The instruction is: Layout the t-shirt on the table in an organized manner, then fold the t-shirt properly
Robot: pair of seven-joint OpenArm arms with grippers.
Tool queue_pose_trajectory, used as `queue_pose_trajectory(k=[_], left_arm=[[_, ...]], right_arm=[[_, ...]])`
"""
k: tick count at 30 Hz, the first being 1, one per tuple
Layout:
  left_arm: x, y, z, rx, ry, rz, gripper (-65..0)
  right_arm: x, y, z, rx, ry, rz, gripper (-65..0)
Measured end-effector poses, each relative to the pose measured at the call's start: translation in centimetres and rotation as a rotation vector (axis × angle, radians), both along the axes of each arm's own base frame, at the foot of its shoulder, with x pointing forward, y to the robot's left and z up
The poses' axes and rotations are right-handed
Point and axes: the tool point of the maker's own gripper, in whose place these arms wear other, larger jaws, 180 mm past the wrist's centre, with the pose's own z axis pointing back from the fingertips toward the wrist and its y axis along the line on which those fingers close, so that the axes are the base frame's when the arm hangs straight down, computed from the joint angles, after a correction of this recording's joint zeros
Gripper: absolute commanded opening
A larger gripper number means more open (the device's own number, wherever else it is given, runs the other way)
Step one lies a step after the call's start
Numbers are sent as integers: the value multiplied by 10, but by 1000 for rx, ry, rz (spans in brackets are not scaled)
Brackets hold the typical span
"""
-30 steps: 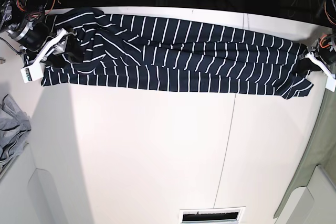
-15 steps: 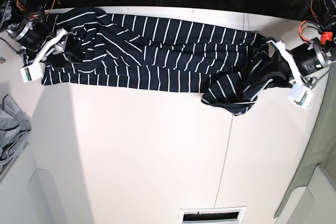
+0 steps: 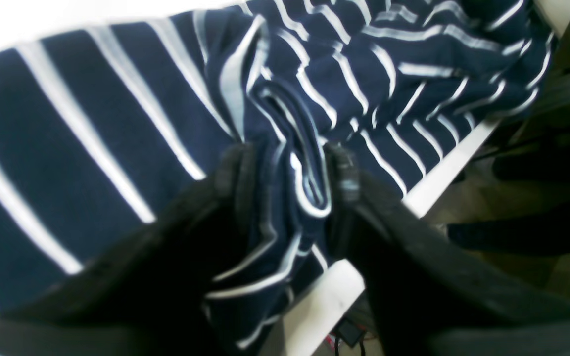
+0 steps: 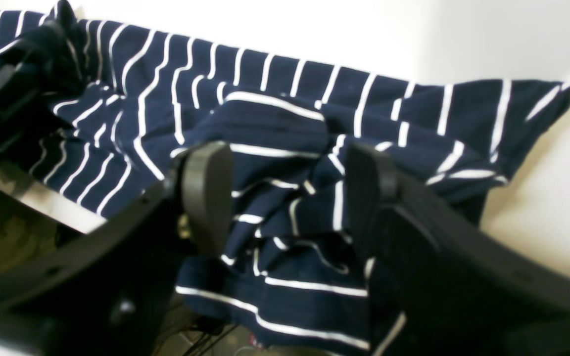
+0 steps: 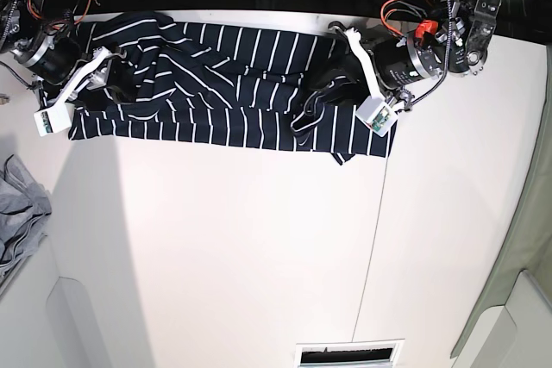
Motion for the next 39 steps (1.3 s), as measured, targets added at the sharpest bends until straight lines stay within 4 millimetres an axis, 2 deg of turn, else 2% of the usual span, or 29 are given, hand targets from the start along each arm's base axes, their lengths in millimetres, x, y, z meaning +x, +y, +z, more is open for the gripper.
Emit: queue_pose_trajectory(k=[4,7,13,18,20,22,24,28,33,36,39], left_arm=[[-2,-3,-3,-1,55,-13,-387],[-7,-12,6,-57,53,-62,-388],[-7,-26,30,-174,46,-78,-388],[-3,-27,40,-196,33,-76,-388],[10,-16,52,-188,-14,-47,-388],[26,5,61,-175,-60,6,-388],[32,28,61,-127,-75,38,-388],[32,66,40,-24,-39,98,-388],[37,102,20,16,-7,199,-388],[32,122,2,24,41,261,-388],[31,139,-6,20,61,320,-388]], right_arm=[[0,-1,0,0,3,-5,-294],[1,-8,1,-6,2,-30,-294],[11,-56,20,-35,-61,-169,-294],[7,-88,27,-79,-74,-251,-294],[6,-95,25,-87,-63,-258,-294],[1,-103,15,-91,-27,-267,-293],[-6,-111,2,-86,19,-283,-293],[-12,-121,-21,-38,75,-332,-208],[-10,-119,-39,64,109,-380,-205],[-14,-110,-55,93,154,-373,-205],[-16,-90,-67,118,192,-326,-205]])
